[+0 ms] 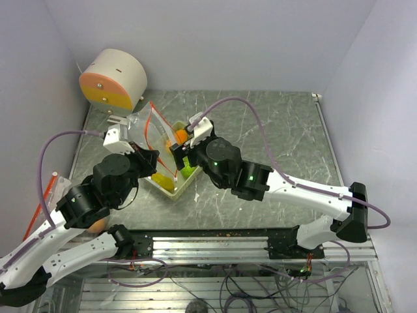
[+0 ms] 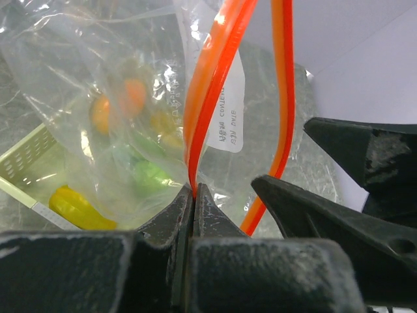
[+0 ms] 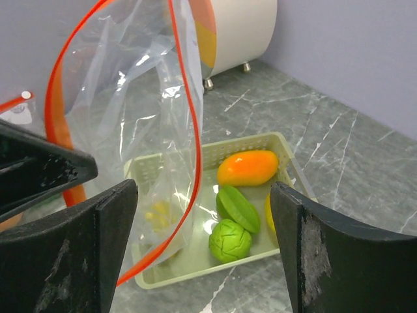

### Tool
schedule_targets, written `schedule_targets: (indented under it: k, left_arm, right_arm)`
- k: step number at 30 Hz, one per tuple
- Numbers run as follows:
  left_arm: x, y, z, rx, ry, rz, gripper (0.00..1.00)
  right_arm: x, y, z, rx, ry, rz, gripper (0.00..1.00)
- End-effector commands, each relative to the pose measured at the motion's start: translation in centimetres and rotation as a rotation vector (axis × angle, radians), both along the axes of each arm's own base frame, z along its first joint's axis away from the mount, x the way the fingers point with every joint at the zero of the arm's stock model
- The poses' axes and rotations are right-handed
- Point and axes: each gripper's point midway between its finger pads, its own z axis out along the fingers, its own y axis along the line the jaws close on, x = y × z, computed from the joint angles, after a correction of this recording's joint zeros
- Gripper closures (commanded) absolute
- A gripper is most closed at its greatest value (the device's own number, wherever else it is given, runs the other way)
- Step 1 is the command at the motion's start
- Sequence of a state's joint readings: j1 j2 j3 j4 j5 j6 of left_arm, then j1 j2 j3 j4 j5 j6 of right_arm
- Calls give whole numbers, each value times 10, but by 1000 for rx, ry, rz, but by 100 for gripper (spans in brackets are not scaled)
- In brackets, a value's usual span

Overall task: Place the food in the zip-top bag and seal the zipper
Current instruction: Open the zipper of the food storage bag.

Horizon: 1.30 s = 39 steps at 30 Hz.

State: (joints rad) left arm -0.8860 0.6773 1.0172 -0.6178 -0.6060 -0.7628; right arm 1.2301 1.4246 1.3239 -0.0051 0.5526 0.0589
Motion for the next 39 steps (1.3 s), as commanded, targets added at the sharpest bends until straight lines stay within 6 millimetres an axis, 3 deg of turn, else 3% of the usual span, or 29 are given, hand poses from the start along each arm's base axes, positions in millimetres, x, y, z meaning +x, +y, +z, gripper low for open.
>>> schedule_targets:
  k: [1,4,8,12,16,17,20,25,32,37,39]
  left_arm:
    - [-3,-5,8,-30,-35,-44,93]
    - [-6,-10,10,-50,-50,-78,93]
    - [-12,-15,15,-84,-74,-125,93]
    - [-15,-19,16,-93,-75,-156,93]
    - [-18,-21,13,-90,-68,-178,93]
    - [-18,-19,12,-88,-63,-166,93]
    - [-14,-11,7,-68,-52,-119,89]
    - [-5,3,9,-57,-59,-19,56]
    - [10,-2,33,-51,-114,15,24]
    - [19,-12,34,-40,-107,16,21]
    - [20,-18,32,-43,-105,-1,25]
  right_arm:
    - [13,8,11,42,-14,-23,18]
    - [20,15,9,55,-14,-22,21]
    - [28,24,9,92,-12,9,44]
    - [29,33,7,118,-15,52,54]
    - [28,36,3,106,-11,65,98]
    - [29,33,3,107,-11,57,100]
    - [27,24,5,116,-18,44,100]
    - [20,18,7,123,-14,64,100]
    - [15,21,7,122,1,93,100]
    - [13,20,8,130,3,100,100]
    - [13,19,7,129,3,94,100]
